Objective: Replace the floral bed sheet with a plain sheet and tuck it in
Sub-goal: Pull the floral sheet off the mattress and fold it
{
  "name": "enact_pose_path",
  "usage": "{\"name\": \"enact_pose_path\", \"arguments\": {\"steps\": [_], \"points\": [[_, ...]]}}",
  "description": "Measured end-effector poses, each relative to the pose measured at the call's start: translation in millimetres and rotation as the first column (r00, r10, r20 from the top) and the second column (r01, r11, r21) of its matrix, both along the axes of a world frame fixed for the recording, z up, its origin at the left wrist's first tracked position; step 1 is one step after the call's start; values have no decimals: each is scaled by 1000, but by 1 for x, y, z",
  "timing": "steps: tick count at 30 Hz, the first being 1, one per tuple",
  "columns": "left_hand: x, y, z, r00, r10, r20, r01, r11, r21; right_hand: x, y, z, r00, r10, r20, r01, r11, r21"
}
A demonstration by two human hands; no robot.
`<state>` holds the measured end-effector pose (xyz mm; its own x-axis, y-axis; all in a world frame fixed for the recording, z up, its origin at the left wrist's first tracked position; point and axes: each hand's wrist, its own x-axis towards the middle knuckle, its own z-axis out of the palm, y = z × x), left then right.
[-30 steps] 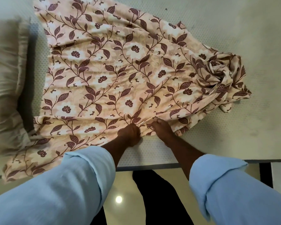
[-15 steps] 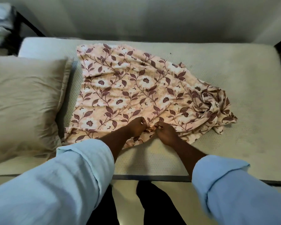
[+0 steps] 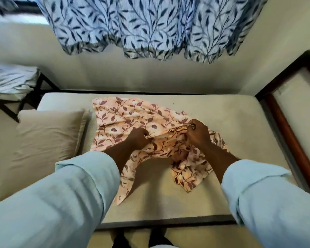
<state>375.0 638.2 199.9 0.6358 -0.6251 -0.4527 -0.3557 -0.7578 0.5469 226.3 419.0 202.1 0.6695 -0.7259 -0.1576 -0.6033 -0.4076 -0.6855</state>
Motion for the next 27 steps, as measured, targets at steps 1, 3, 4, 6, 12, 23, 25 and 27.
{"name": "enact_pose_path", "arguments": {"steps": [1, 3, 4, 6, 12, 23, 25, 27], "points": [[5, -3, 10, 1000, 9, 18, -8, 999, -37, 4, -4, 10, 999, -31, -13, 31, 999, -25], [15, -9, 32, 999, 15, 34, -10, 991, -133, 10, -8, 28, 996, -52, -75, 45, 995, -89], [19, -12, 44, 999, 9, 39, -2, 984, -180, 12, -8, 38, 993, -5, -119, -9, 994, -113], [24, -18, 65, 998, -17, 62, 31, 972, -233, 12, -2, 56, 970, 170, -175, -192, 974, -117], [29, -35, 105, 988, -127, 85, 146, 945, -294, 24, 42, 86, 926, 376, 16, -376, 926, -24], [42, -25, 132, 975, -70, 211, 115, 971, -209, 44, 46, 111, 968, 220, 121, -222, 975, 4], [46, -22, 133, 962, -71, 265, 114, 982, -152, 52, 46, 117, 970, 198, 144, -205, 978, 31], [50, -16, 138, 946, -50, 321, 89, 990, -108, 60, 46, 123, 976, 133, 175, -147, 987, 67]]}}
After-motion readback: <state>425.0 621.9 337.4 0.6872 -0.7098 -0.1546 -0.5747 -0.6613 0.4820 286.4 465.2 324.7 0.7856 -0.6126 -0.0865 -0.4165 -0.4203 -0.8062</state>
